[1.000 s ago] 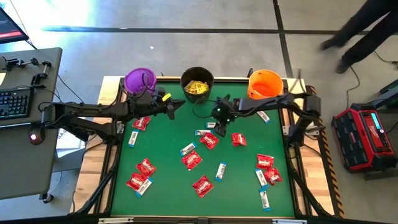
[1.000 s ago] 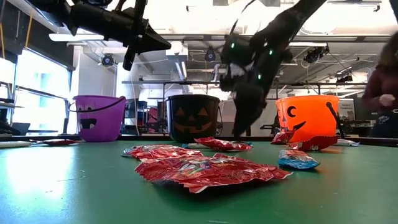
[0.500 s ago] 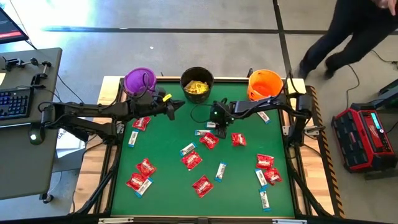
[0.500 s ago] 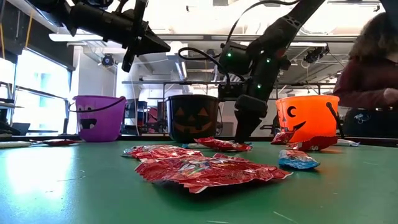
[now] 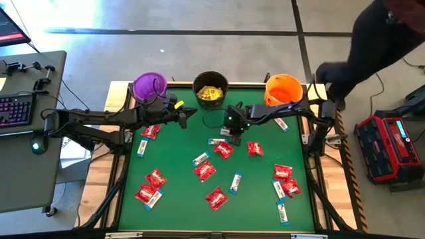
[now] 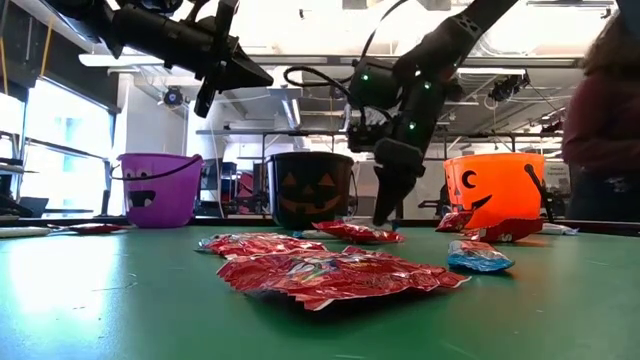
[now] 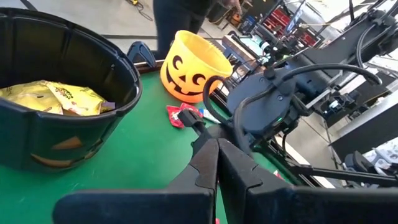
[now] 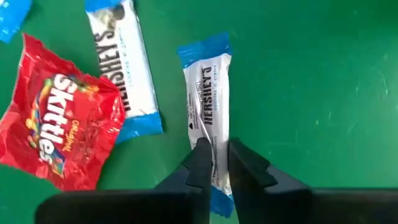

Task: Sort candy by brand, put in halloween buckets
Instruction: Put the blue chocolate bar into the orange bucket

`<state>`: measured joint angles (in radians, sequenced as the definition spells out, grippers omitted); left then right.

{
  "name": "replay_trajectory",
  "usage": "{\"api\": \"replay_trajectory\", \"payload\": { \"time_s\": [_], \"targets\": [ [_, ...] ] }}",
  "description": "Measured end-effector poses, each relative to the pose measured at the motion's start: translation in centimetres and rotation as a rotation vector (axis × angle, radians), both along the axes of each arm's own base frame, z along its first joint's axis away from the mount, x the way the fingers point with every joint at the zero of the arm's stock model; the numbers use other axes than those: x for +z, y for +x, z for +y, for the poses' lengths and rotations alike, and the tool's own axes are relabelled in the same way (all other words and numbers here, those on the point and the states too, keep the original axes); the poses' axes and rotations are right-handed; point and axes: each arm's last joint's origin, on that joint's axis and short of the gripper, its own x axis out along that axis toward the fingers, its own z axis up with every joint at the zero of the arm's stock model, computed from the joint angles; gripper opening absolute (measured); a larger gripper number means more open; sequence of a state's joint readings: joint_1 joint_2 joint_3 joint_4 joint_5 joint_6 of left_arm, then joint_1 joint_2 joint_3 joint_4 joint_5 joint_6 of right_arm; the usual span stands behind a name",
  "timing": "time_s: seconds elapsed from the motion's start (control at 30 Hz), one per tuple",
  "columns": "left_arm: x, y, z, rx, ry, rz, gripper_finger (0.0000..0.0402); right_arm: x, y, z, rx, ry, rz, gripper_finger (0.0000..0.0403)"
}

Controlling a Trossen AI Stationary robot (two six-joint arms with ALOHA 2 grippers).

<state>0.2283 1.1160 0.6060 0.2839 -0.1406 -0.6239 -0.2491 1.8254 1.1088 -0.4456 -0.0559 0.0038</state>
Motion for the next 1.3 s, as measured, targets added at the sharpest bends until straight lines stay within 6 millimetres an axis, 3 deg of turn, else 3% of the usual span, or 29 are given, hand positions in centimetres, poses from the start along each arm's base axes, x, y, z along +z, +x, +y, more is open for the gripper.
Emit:
{"api": "replay_trajectory", "payload": {
  "time_s": [0.13,0.43,0.67,0.83,1.03,1.17,1.3],
  "targets": [
    [0.0,0.0,0.0,-0.001,0.006,0.003,0.0000,1.3,0.3,-0.3,-0.005,0.001,-0.017,0.0002],
    [0.0,0.0,0.0,-0.006,0.022,0.011,0.0000,2.9,0.4,-0.2,0.002,0.029,0.025,0.0001],
    [0.0,0.0,0.0,0.005,0.026,0.013,0.0000,7.9,-1.0,-0.6,-0.033,-0.001,0.004,0.0001],
    [-0.2,0.0,-0.1,-0.024,0.015,0.029,0.0000,12.4,-4.0,-2.1,-0.160,-0.063,-0.036,0.0001],
    [-0.5,-0.1,-0.1,-0.023,-0.001,0.058,0.0000,16.4,-9.4,-4.8,-0.417,-0.174,-0.061,0.0000],
    [-0.5,-0.1,-0.1,-0.030,0.023,0.069,0.0000,17.9,-12.9,-6.8,-0.610,-0.241,-0.059,0.0000],
    [-0.5,-0.1,-0.1,-0.063,0.045,0.077,0.0000,18.2,-15.4,-8.7,-0.736,-0.270,-0.020,0.0000]
  ]
}}
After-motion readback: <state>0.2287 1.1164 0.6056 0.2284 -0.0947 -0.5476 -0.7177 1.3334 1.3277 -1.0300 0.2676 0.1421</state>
